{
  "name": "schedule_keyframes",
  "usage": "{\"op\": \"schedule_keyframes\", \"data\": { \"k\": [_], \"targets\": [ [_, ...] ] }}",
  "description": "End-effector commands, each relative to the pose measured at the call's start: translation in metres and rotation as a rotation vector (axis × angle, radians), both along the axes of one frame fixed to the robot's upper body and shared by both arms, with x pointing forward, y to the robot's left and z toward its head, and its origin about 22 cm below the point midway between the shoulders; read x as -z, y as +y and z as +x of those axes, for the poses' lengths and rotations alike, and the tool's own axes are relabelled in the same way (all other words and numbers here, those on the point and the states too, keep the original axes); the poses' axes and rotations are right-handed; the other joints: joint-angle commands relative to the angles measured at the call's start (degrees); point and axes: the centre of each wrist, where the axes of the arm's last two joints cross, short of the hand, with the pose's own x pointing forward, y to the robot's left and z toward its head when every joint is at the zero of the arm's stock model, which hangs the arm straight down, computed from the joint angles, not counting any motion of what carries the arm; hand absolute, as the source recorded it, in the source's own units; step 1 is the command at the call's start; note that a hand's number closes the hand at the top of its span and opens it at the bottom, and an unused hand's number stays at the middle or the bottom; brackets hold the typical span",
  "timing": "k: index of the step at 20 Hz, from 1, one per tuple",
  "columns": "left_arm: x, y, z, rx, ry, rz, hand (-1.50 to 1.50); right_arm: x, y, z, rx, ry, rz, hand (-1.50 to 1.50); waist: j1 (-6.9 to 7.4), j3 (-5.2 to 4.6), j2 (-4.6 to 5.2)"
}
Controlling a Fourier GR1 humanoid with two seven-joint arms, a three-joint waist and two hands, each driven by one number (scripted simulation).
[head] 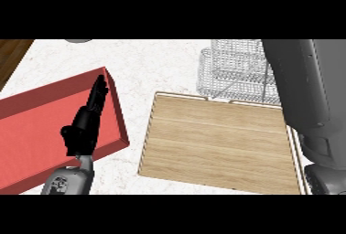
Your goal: Pick the croissant from the tray and place it in the tiered basket
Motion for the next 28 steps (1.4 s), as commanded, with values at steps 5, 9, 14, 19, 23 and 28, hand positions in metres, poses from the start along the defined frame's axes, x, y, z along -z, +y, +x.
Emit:
{"op": "schedule_keyframes", "data": {
  "k": [5, 9, 14, 19, 23, 28],
  "targets": [
    [-0.002, -0.001, -0.002, 0.005, 0.001, 0.001, 0.0, 0.02, -0.033, 0.008, 0.072, -0.103, 0.327, -1.5, -0.1, 0.03, -0.07],
    [0.012, -0.012, -0.012, 0.006, 0.003, 0.0, 0.0, 0.034, -0.039, 0.002, 0.043, -0.187, 0.432, -1.5, -0.44, 0.03, -0.19],
    [-0.001, -0.015, 0.002, 0.001, 0.007, -0.007, 0.0, 0.009, -0.066, -0.009, 0.156, -0.441, 0.514, -1.5, -0.79, 0.03, -0.15],
    [0.0, 0.008, -0.005, -0.035, -0.003, -0.006, 0.0, -0.011, -0.114, -0.05, 0.299, -0.499, 0.602, -1.5, -2.02, 0.03, -0.9],
    [0.009, 0.008, -0.008, -0.06, 0.025, 0.026, 0.0, 0.011, -0.153, -0.097, 0.328, -0.58, 0.669, -1.5, -3.21, 0.09, -1.05],
    [0.009, 0.025, -0.015, -0.059, 0.011, 0.005, 0.0, 0.039, -0.191, -0.174, 0.324, -0.595, 0.69, -1.5, -3.67, 0.08, -1.1]
  ]
}}
